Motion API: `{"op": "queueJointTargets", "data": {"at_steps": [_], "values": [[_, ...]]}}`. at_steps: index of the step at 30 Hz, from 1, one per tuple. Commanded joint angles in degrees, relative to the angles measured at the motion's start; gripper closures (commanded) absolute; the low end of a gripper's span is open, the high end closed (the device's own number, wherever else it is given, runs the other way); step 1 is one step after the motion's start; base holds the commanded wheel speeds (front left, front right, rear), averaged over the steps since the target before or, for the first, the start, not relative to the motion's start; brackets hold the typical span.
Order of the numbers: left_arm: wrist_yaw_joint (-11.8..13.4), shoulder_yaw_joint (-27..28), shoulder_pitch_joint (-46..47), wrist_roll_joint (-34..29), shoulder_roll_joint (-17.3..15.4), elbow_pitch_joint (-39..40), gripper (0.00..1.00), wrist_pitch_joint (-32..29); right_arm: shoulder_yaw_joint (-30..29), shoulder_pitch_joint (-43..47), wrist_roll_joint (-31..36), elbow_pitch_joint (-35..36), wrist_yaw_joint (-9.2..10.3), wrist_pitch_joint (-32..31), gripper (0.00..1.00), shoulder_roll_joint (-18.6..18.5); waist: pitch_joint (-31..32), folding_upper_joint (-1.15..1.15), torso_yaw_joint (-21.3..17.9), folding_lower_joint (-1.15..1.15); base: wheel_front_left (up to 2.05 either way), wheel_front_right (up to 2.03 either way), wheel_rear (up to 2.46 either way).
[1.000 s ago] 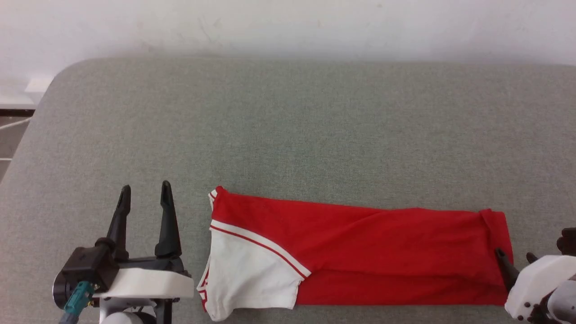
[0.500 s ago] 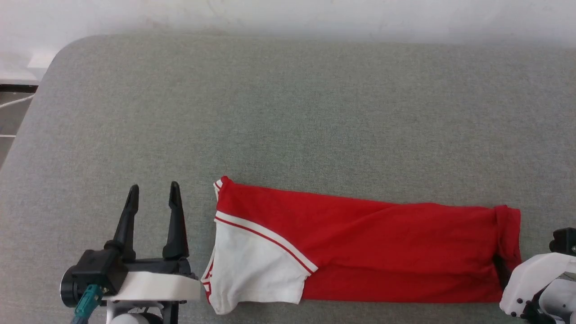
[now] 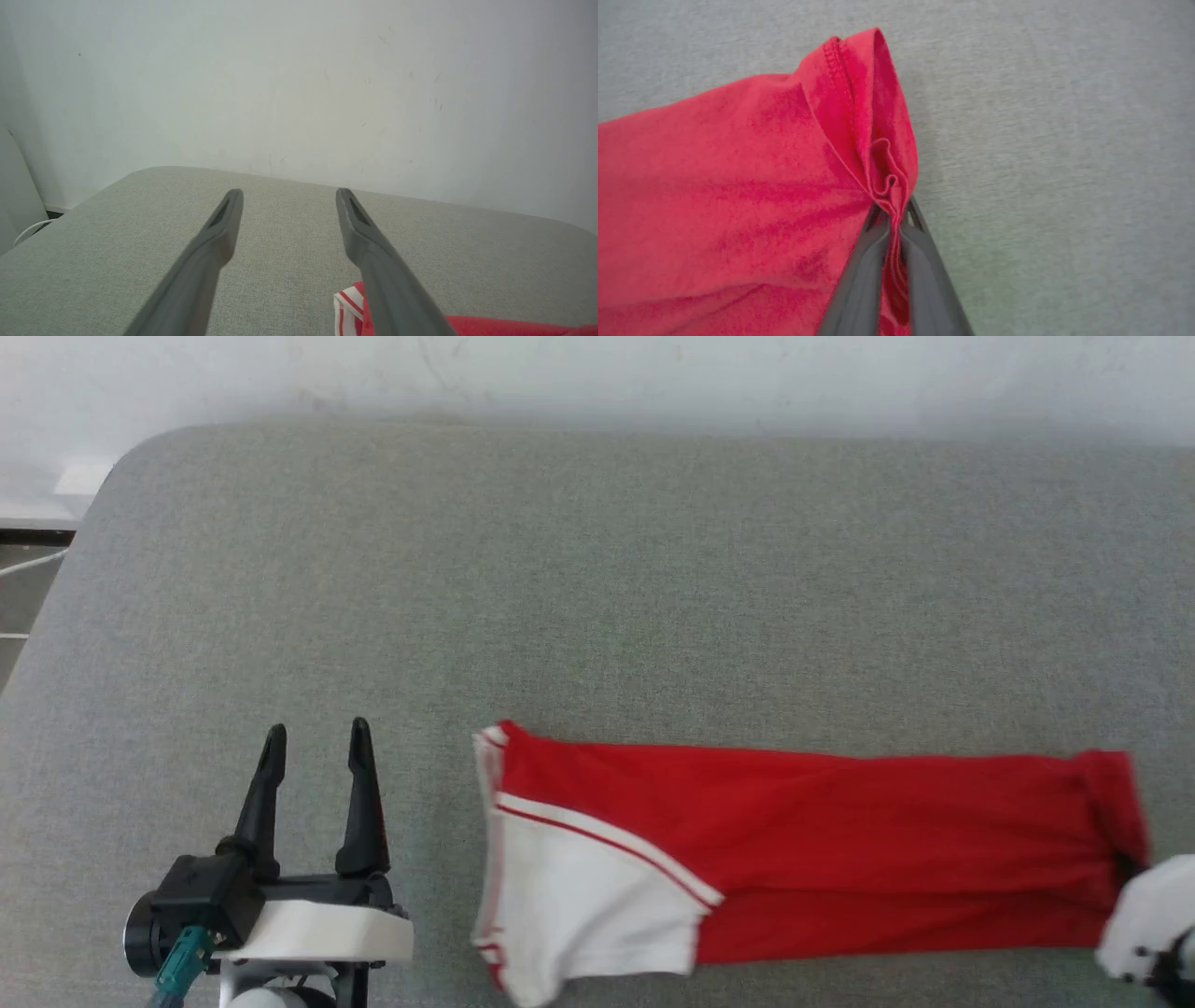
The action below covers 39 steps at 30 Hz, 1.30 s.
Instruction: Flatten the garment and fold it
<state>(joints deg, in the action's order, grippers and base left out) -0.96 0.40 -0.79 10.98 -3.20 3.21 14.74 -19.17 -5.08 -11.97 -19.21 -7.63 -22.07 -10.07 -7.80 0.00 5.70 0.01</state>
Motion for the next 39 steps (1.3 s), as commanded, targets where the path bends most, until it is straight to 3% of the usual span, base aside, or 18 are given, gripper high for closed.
{"op": "queueJointTargets", "data": {"at_steps": [1, 7, 12, 19, 31, 39], "values": [[-0.4, 0.1, -0.2, -0.3, 0.3, 0.0, 0.0, 0.3, -0.8, -0.6, 0.6, -0.1, 0.14, 0.4, 1.0, -0.9, 0.2, 0.0, -0.2, -0.01, 0.0, 0.0, 0.0], [-0.3, -0.4, -0.8, 0.1, 0.3, -0.2, 0.0, 0.3, -5.8, -0.2, 2.7, -0.9, 0.14, 0.3, 1.0, -3.2, 0.8, 0.0, -0.5, -0.01, 0.0, 0.0, 0.0], [0.1, -0.8, -1.6, 0.5, 0.3, -0.7, 0.0, 0.3, -5.0, 1.9, 1.9, 1.2, 0.14, -0.4, 1.0, -2.4, 2.2, 0.0, -0.7, -0.01, 0.0, 0.0, 0.0], [0.0, -1.7, -2.4, 0.4, 0.3, -1.3, 0.0, 0.3, 1.4, 7.1, 1.5, 9.8, 0.14, -2.7, 1.0, -2.9, 4.4, 0.0, -0.3, -0.01, 0.0, 0.0, 0.0], [-0.4, -2.7, -3.5, 0.8, 0.3, -2.0, 0.0, 0.3, 15.6, 12.2, -5.5, 25.7, 0.14, -9.8, 1.0, 0.9, 6.2, 0.0, 3.8, -0.01, 0.0, 0.0, 0.0], [-0.9, -2.6, -3.3, 0.6, 0.3, -2.1, 0.0, 0.3, 24.0, 8.8, -9.9, 28.0, 0.14, -13.0, 1.0, 4.4, 5.9, 0.0, 7.1, -0.01, 0.0, 0.0, 0.0]]}}
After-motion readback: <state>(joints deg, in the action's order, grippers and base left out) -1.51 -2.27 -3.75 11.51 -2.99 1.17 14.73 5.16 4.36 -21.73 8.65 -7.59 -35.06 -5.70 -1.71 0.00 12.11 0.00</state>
